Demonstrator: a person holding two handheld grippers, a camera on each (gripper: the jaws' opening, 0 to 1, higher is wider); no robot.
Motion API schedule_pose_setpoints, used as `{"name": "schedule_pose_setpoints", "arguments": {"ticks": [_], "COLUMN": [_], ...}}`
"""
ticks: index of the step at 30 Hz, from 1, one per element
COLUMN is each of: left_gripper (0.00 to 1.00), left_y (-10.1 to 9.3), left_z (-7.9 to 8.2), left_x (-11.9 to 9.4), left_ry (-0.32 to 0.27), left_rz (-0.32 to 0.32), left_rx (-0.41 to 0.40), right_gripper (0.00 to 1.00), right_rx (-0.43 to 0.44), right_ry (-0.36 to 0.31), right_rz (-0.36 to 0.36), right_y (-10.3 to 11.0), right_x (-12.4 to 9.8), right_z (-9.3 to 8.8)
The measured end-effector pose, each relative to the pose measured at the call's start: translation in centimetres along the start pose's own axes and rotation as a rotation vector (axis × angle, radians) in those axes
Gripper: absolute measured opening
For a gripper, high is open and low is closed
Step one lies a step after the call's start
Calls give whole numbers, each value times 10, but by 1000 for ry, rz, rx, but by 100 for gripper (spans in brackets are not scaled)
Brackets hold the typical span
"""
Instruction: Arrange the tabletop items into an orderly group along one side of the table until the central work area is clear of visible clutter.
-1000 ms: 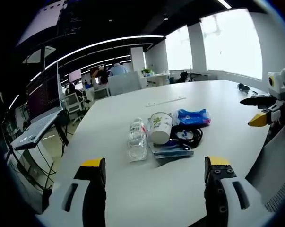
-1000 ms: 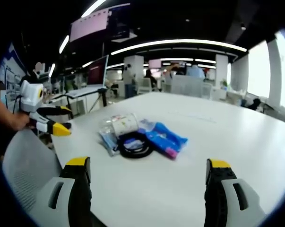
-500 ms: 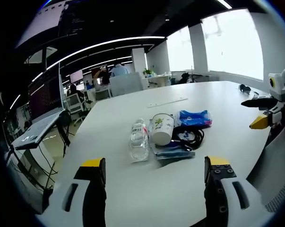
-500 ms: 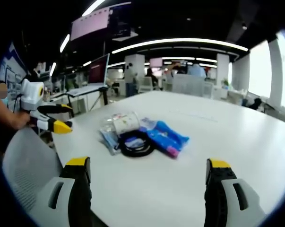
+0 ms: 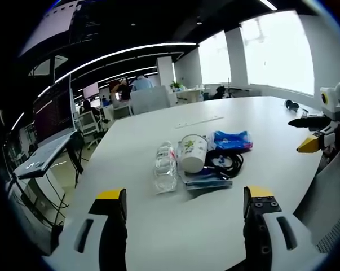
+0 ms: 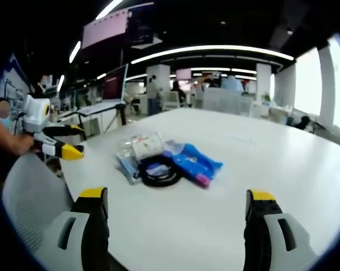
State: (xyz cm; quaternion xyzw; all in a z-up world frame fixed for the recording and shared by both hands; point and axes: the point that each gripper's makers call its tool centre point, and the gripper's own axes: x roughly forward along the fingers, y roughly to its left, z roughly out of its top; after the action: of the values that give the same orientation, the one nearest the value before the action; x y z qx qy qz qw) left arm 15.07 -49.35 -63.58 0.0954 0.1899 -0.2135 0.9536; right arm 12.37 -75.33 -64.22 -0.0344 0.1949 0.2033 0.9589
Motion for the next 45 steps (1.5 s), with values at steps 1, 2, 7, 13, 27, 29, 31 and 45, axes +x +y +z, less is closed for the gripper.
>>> {"name": "schedule_pose_setpoints", "arguments": {"ticks": [1,2,7,13,27,29,31,45], "left_gripper": [84,84,83,83,91,91,91,90], "left_y": [1,1,0,-1,-8,-7,-6,0], "left_z": [0,0,-3,-8,-10,-11,-11,-9], "left_x": [0,0,1,2,3,4,4,9], "left_ry": [0,0,14,44,99,108,110,106], "left_rz": [2,3,-3,-13,-76,-88,-92,-102], "left_rx": [0,-2,2,0,26,27,28,0], "right_gripper": [100,100,100,100,100,100,100,100], "right_rx": [-6,-14,-16,7,2,-6,-16,-64], "right_ry": [1,1,20,33,44,41,36,32], "right_rz": [-2,-2,-5,-7,22,31,38,90], "right_y": [0,0,0,-3,-1,0,1,8], "right_x": [0,1,1,1,7,10,13,30], "right_z": [0,0,-4,-7,3,9,14,38]}}
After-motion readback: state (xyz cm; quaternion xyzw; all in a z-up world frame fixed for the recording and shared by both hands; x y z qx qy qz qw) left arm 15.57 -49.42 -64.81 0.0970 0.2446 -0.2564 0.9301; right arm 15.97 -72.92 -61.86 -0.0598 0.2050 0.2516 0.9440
